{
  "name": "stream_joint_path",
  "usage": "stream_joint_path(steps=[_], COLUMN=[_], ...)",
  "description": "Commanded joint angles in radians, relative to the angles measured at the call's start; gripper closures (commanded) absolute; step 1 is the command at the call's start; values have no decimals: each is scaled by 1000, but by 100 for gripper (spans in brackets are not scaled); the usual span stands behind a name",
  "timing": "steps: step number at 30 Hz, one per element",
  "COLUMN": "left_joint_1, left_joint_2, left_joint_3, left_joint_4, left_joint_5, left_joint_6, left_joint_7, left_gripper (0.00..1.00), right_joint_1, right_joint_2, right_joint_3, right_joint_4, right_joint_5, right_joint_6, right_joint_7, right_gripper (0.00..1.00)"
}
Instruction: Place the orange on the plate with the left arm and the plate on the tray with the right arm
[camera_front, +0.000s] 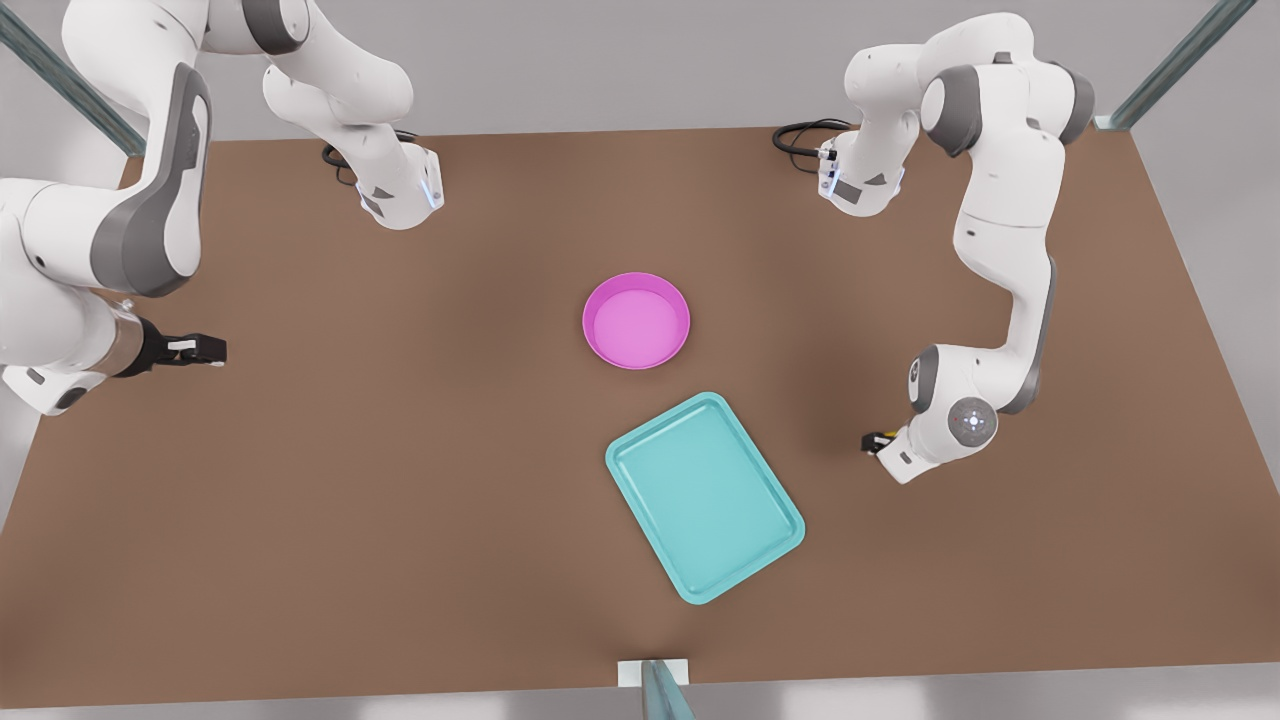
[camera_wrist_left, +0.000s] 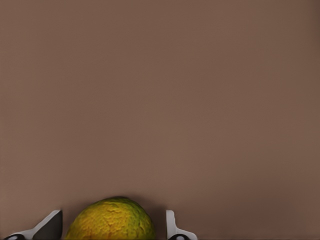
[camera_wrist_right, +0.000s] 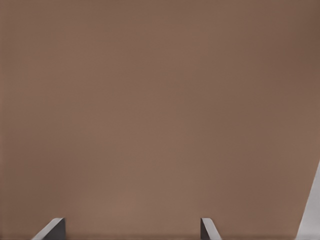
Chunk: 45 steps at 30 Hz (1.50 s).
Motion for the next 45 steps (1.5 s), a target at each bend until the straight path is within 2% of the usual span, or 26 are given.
stream_joint_path(steps=[1, 12, 13, 14, 15, 17, 24, 25, 28, 31, 34, 35, 39, 41, 43, 44, 45], left_joint_1=[1, -3, -3, -3, -4, -4, -9, -10, -151, -384, -596, -630, -667, -667, -687, -693, -694], left_joint_2=[1, -9, -9, -12, -12, -11, -40, -46, -121, -157, -131, -91, -34, -32, -14, 1, 15], left_joint_3=[2, 2, 2, 2, 2, 2, 1, 1, -11, -25, -70, -71, -74, -131, -142, -142, -142], left_joint_4=[-3, -5, -5, -5, -5, -5, -5, -5, 17, 142, 191, 236, 236, 236, 235, 235, 231], left_joint_5=[2, 2, 2, 2, 2, 2, 0, 0, 0, -3, -64, -69, -144, -164, -167, -167, -167], left_joint_6=[-4, -24, -24, -27, -27, -27, -73, -76, -211, -470, -501, -501, -477, -494, -484, -457, -441], left_joint_7=[-7, -7, -7, -9, -9, -10, -12, -21, -196, -361, -671, -719, -740, -753, -776, -776, -780], left_gripper=[0, 0, 11, 28, 32, 36, 38, 38, 35, 34, 34, 32, 31, 29, 28, 24, 0], right_joint_1=[0, -3, -4, -6, -6, -4, -6, -6, -6, -7, -6, -7, -7, -7, -7, -7, -7], right_joint_2=[-1, -1, -1, -1, -1, -1, -1, -1, -1, -1, -1, 0, 0, 0, 0, 0, 0], right_joint_3=[0, 0, 0, 0, 0, 0, 0, 0, 0, -2, -2, -2, -2, -2, -2, -2, -2], right_joint_4=[0, 0, 0, 0, -2, 0, 0, 0, 0, 0, 0, 0, 0, 0, 0, 0, 0], right_joint_5=[6, 7, 7, 7, 7, 7, 7, 7, 7, 7, 7, 7, 7, 7, 7, 7, 7], right_joint_6=[-1, -7, -7, -7, -7, -7, -7, -7, -7, -7, -7, -7, -7, -7, -7, -7, -7], right_joint_7=[-8, -8, -8, -8, -8, -8, -8, -8, -8, -8, -8, -8, -8, -8, -8, -8, -8], right_gripper=[0, 0, 0, 0, 0, 0, 0, 0, 0, 0, 0, 0, 0, 0, 0, 0, 0])
